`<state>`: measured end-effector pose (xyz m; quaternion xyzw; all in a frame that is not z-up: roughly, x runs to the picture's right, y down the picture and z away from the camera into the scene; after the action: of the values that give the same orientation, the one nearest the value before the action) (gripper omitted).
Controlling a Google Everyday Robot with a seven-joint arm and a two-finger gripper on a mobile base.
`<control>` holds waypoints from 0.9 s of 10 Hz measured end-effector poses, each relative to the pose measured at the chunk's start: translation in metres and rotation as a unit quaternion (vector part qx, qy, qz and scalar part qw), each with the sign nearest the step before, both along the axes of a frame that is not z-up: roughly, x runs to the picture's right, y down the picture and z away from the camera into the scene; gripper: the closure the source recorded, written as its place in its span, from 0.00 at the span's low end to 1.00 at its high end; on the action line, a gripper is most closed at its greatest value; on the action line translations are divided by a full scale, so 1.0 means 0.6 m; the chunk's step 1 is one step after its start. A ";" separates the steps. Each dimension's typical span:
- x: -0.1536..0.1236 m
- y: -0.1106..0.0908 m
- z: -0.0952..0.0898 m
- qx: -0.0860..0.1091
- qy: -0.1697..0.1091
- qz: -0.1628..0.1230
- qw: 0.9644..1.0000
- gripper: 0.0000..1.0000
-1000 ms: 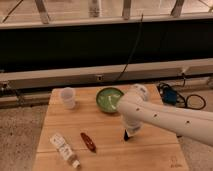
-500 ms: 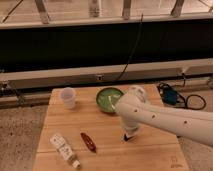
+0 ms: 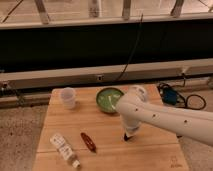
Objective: Knock the eraser over
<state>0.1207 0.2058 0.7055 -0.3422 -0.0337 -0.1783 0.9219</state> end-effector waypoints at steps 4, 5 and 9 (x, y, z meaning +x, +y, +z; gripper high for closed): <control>-0.006 -0.028 0.051 0.004 -0.011 -0.006 1.000 1.00; -0.014 -0.031 0.057 0.005 -0.016 -0.005 1.000 1.00; -0.047 -0.051 0.073 0.009 -0.039 0.005 0.999 0.93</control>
<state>0.0926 0.1753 0.7493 -0.3265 -0.0700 -0.1873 0.9238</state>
